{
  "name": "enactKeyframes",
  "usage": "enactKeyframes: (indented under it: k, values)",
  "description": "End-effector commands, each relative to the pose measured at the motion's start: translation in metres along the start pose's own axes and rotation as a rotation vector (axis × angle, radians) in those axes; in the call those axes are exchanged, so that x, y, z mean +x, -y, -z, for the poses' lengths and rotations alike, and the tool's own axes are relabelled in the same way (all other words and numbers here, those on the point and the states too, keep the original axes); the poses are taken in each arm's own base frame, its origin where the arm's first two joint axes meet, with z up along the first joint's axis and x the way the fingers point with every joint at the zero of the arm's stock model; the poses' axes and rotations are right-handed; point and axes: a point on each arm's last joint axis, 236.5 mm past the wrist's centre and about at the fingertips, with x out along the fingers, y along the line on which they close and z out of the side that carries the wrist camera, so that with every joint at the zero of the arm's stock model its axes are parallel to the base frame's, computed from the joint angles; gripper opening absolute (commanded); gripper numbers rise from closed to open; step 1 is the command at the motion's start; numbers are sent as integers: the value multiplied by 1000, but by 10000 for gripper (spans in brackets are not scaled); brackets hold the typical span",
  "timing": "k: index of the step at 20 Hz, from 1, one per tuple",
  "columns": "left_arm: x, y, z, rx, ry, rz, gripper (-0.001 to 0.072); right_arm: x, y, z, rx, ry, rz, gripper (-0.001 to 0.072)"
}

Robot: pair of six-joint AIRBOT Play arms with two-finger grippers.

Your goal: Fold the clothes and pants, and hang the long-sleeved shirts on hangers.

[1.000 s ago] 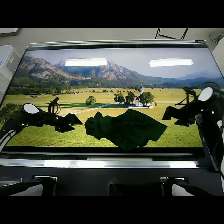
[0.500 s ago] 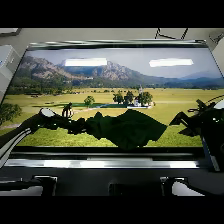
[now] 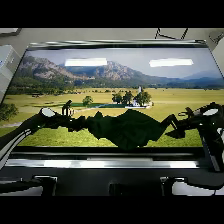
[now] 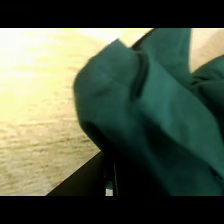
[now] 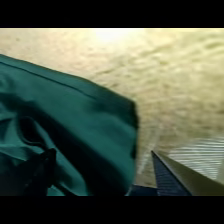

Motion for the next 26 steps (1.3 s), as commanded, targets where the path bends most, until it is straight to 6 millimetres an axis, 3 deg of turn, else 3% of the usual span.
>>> enactKeyframes:
  k: [1,3,4,5,7,9,11,13,14,15,17,19,22,24,26]
  values:
    - [-7,8,-3,24,25,9,23,24,-16,-18,-25,71,-5,627]
    - [-14,13,-7,54,50,13,23,31,-35,-29,-48,132,-18,165]
    - [-22,19,-14,73,74,21,22,27,-50,-33,-63,146,-49,40]
    - [-34,27,-25,109,112,25,22,16,-65,-40,-103,167,-74,38]
    - [-81,54,-60,240,246,13,21,-32,-112,-57,-283,266,-105,37]
    - [-167,104,-102,399,471,-2,21,-116,-182,-65,-533,458,-131,38]
    - [-282,172,-119,548,745,17,21,-227,-258,-47,-736,740,-156,38]
    - [-403,239,-98,687,1031,39,21,-343,-315,6,-915,1065,-157,39]
    - [-452,264,-76,741,1155,41,21,-385,-329,38,-974,1192,-142,39]
    - [-495,283,-50,787,1269,39,21,-420,-336,73,-1022,1303,-125,39]
    - [-549,307,1,846,1439,38,21,-464,-332,126,-1067,1465,-70,39]
    - [-578,312,37,863,1549,5,21,-483,-314,152,-1040,1538,11,39]
    - [-608,305,60,807,1668,-42,21,-485,-277,159,-945,1518,140,40]
    - [-617,291,57,793,1700,-147,22,-458,-251,149,-897,1376,227,40]
    - [-597,258,32,750,1594,-280,22,-411,-216,130,-785,1146,278,39]
